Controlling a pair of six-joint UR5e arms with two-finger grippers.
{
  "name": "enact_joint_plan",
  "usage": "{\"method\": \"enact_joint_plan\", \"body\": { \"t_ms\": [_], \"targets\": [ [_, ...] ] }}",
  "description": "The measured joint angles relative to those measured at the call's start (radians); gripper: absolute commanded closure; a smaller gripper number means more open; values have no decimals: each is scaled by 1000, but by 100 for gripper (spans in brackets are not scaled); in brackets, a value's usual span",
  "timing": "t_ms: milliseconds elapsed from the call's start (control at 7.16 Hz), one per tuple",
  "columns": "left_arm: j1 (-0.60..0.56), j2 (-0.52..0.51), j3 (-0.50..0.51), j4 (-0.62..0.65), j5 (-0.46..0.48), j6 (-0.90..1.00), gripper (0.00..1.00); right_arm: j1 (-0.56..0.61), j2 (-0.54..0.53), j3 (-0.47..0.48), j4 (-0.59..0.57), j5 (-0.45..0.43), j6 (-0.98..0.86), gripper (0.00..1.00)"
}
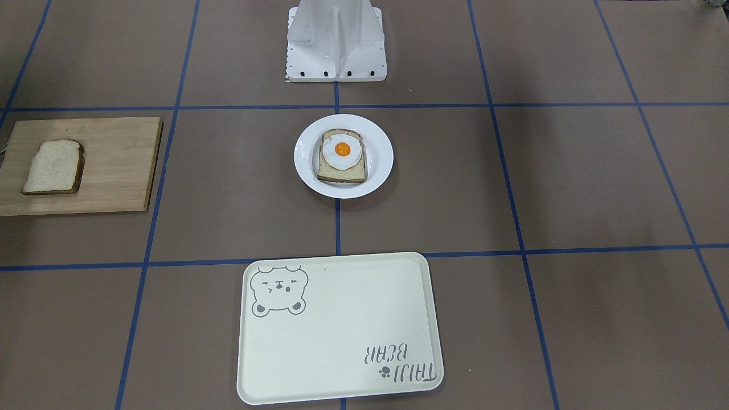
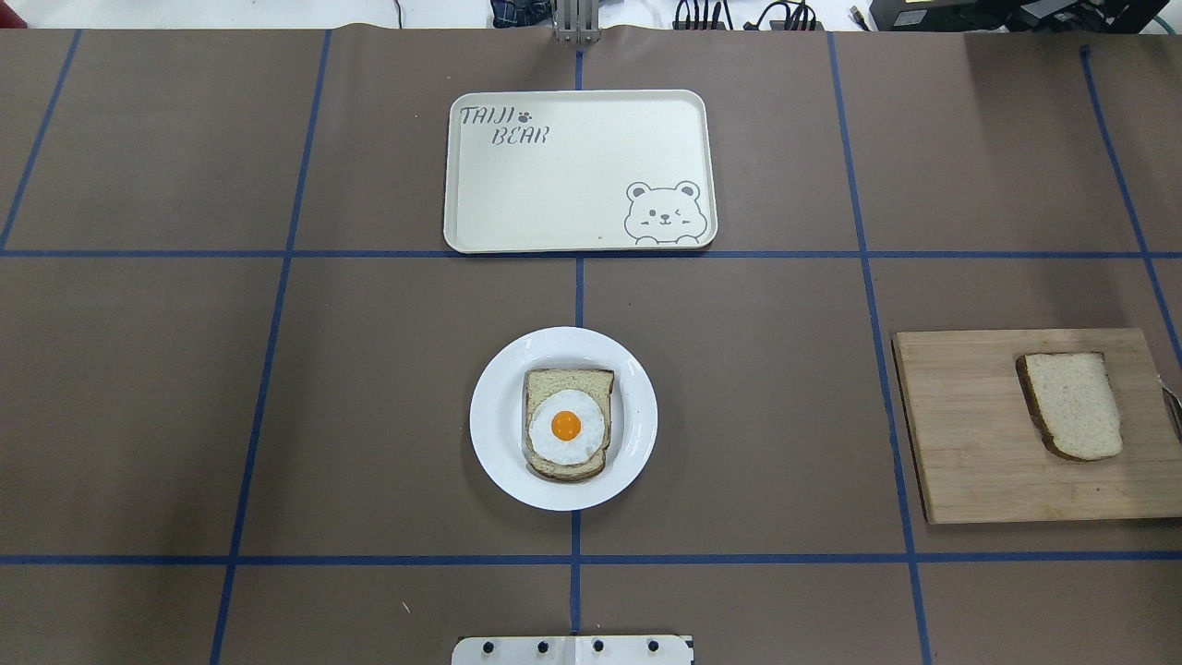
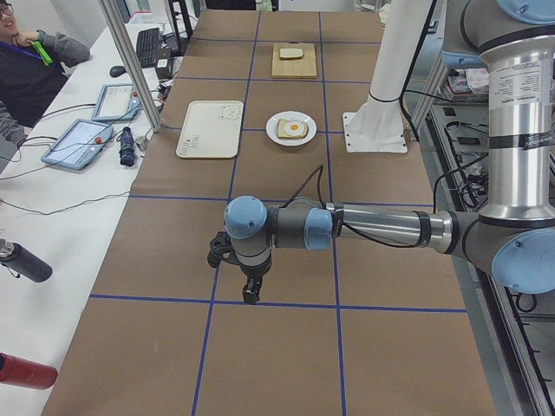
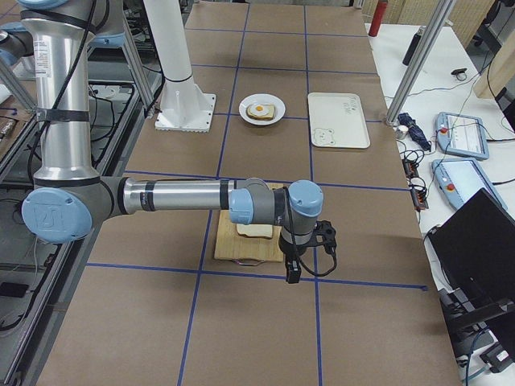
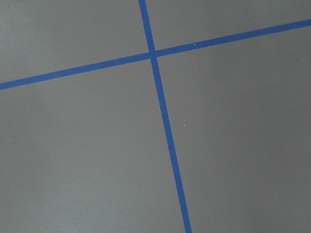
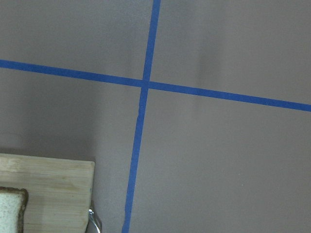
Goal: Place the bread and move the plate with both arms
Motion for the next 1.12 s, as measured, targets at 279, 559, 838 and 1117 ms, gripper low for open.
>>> {"method": "enact_joint_plan", "body": {
  "t_ms": [279, 559, 838, 1117],
  "targets": [
    [0, -1, -6, 0, -1, -2, 1, 0, -1, 0, 1, 0, 0, 0],
    [0, -7, -21, -1, -1, -3, 1, -1, 1, -1, 2, -1, 1, 0],
    [-5, -41, -24, -6, -1, -5, 1, -2, 7, 23, 3, 38, 5, 0],
    [-21, -106, -21, -45, -1, -5, 1, -1, 14, 126, 5, 73, 14, 0]
  ]
}}
